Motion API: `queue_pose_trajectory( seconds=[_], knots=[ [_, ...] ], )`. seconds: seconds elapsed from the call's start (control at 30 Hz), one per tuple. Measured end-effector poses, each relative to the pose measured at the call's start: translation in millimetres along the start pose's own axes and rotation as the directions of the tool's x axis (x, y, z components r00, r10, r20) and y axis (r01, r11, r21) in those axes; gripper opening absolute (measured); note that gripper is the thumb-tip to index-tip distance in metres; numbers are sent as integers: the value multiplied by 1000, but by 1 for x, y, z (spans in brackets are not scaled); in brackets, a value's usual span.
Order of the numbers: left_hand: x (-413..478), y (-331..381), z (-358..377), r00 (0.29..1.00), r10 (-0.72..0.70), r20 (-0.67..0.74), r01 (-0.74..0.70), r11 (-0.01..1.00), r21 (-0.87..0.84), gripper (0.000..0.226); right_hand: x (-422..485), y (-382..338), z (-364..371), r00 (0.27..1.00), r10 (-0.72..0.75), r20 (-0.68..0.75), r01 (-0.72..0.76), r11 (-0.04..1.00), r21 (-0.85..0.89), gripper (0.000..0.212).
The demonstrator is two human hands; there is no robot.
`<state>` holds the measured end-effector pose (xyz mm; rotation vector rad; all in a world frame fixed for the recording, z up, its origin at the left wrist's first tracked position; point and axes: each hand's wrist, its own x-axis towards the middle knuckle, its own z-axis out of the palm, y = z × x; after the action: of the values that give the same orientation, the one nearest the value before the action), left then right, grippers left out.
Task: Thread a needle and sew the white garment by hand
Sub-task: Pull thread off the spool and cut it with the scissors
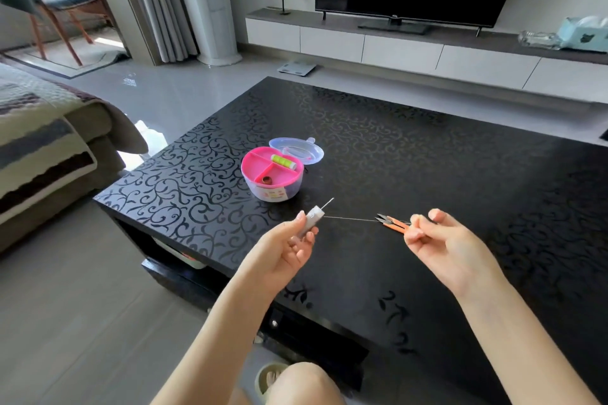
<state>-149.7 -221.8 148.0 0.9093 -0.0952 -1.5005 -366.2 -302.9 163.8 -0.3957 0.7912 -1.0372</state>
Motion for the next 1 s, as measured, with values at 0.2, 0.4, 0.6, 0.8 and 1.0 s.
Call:
queue_pose_trajectory(
  seconds=[0.2, 0.4, 0.6, 0.8, 1.0],
  knots=[
    [3, -9, -4, 962, 233, -141, -188, 943, 275, 21, -17, 0, -25, 980, -192, -45, 152, 884, -441, 25],
    [-1, -7, 4, 986, 161, -53, -138, 946, 293, 12, 4, 19, -38, 846, -512, 148, 135, -63, -989, 27],
    [3, -9, 9, 986, 166, 12, -145, 816, 560, 13, 5, 42, 22, 689, -270, 672, 633, -226, -740, 25],
    [5, -1, 4, 984, 180, 17, -145, 728, 671, 13, 21, 50, 21, 574, -291, 766, 700, -312, -643, 21],
    [5, 27, -20, 956, 273, -108, -162, 798, 580, 12, 77, 46, -13, 682, -484, 548, 466, -290, -836, 19]
  ],
)
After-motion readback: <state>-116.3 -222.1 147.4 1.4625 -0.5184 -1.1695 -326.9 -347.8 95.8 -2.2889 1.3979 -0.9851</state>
